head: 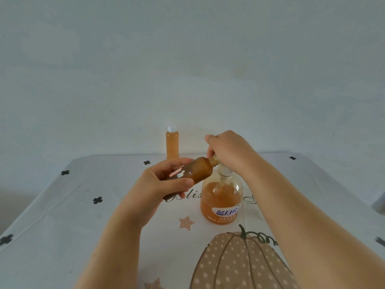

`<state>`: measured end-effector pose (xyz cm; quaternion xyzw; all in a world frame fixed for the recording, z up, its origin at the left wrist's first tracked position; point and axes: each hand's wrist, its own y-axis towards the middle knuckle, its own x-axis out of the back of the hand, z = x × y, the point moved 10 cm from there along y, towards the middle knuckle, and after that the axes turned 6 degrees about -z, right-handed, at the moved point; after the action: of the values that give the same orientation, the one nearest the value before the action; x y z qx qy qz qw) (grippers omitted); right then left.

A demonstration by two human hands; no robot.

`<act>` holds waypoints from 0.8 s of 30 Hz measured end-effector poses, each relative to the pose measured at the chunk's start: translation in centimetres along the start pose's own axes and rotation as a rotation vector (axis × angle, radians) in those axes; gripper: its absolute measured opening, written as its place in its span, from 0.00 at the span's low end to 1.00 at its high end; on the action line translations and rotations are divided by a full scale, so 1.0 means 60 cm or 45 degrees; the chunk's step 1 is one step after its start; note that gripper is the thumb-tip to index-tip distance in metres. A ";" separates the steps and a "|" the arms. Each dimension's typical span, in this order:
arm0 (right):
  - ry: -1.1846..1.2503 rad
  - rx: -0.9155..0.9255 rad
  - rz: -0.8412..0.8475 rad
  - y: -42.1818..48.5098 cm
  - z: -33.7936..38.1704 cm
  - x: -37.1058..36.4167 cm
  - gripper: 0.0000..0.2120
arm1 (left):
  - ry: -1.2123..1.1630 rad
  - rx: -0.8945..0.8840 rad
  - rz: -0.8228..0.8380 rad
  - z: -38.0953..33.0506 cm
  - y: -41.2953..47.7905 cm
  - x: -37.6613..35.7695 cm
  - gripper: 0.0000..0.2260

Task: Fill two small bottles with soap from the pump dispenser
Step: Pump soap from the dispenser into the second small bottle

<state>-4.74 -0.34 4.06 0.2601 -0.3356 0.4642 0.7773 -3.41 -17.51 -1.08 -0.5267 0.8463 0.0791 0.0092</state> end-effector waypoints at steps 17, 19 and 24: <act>-0.149 -0.028 0.023 -0.002 0.010 0.019 0.21 | -0.060 -0.064 -0.001 -0.010 -0.004 -0.011 0.21; -0.179 -0.006 0.047 -0.006 0.013 0.019 0.20 | -0.061 -0.069 0.001 -0.011 -0.004 -0.012 0.21; -0.198 0.120 0.067 -0.022 0.025 0.021 0.20 | -0.052 -0.045 0.009 -0.007 -0.002 -0.007 0.22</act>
<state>-3.52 -1.28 5.86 0.3226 -0.3794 0.4781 0.7234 -3.09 -17.26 -0.66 -0.5221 0.8462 0.1049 0.0168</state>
